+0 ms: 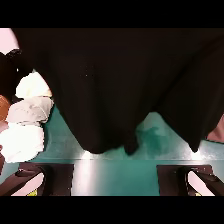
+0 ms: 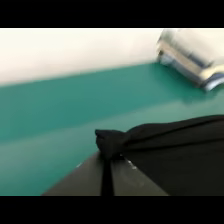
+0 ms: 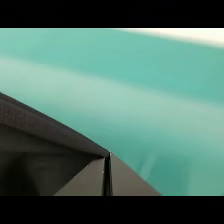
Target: Fold the shirts.
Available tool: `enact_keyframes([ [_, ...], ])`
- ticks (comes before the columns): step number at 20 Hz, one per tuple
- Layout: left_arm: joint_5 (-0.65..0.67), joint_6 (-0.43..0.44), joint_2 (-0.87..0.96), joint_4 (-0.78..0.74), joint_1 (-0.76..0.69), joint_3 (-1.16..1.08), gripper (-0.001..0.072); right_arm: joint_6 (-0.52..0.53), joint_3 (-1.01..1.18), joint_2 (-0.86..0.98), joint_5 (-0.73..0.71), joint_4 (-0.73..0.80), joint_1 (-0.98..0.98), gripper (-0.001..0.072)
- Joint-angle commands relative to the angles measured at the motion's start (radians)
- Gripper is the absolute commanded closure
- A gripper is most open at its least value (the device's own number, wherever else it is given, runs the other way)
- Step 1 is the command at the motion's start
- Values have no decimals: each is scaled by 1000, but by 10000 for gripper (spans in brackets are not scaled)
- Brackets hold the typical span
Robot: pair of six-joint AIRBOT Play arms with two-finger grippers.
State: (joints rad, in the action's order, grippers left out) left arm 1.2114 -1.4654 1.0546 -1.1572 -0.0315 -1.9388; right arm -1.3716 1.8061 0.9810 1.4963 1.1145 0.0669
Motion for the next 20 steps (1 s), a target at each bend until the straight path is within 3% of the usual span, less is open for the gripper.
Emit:
enact_keyframes([
  [1,85,-2,166,-87,1,120,685,-35,-100,156,64,13,-44,695],
  [5,78,8,429,-85,1,175,685,-31,-320,373,-135,55,-148,695],
  [9,-69,7,621,-80,1,175,684,-29,-361,558,-397,69,-201,695],
  [14,-207,3,712,-77,1,176,679,-30,-208,725,-393,55,-224,694],
  [16,-217,-7,715,-77,1,176,245,-30,-150,763,-370,56,-230,694],
  [18,-205,-24,715,-77,2,175,207,-31,-105,781,-358,56,-230,689],
  [19,-183,-24,713,-78,2,175,207,-31,-91,780,-355,56,-229,571],
  [20,-137,-27,712,-79,4,166,207,-31,-71,780,-337,57,-223,276],
])
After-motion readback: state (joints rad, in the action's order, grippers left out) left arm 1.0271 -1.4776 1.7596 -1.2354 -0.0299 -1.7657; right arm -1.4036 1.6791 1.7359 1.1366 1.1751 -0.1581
